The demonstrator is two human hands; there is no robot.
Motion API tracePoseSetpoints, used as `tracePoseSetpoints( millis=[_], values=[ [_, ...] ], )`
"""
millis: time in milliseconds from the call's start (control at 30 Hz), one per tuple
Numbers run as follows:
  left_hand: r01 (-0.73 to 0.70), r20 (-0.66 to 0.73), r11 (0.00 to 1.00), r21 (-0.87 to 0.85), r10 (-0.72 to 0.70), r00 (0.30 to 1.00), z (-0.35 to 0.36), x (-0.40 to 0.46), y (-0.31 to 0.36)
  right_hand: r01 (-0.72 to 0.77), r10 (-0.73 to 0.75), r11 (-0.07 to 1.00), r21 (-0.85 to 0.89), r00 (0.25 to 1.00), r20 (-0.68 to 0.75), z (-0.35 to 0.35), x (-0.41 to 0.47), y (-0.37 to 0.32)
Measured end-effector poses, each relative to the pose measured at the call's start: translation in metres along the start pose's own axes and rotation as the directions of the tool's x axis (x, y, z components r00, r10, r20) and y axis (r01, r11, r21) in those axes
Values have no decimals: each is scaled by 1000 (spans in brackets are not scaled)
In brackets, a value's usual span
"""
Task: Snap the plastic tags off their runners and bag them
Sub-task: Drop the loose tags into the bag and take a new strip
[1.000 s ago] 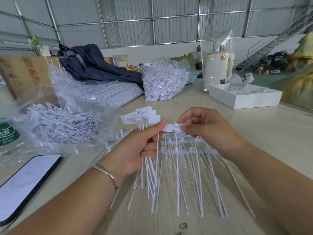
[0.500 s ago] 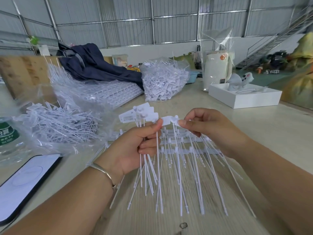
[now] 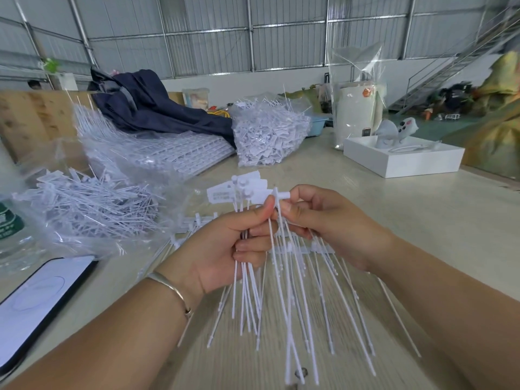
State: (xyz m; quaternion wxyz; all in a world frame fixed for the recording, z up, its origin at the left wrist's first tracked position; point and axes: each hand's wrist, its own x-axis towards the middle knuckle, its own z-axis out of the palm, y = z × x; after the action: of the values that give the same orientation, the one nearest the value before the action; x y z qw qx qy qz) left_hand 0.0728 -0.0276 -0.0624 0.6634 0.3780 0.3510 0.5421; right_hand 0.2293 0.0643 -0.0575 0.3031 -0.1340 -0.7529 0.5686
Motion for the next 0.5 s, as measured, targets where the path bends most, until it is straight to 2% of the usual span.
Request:
tracePoseSetpoints(
  millis=[233, 367, 500],
  values=[
    [-56, -134, 998, 36, 61, 989, 4, 2, 4, 1, -14, 994, -110, 993, -117, -11, 0, -1],
    [-83, -233, 997, 3, 81, 969, 3, 2, 4, 19, -38, 995, -100, 979, -198, -16, 2, 0],
    [-84, -271, 992, 89, 106, 957, 2, 3, 3, 52, -72, 994, -99, 974, -214, -19, 2, -2]
  ],
)
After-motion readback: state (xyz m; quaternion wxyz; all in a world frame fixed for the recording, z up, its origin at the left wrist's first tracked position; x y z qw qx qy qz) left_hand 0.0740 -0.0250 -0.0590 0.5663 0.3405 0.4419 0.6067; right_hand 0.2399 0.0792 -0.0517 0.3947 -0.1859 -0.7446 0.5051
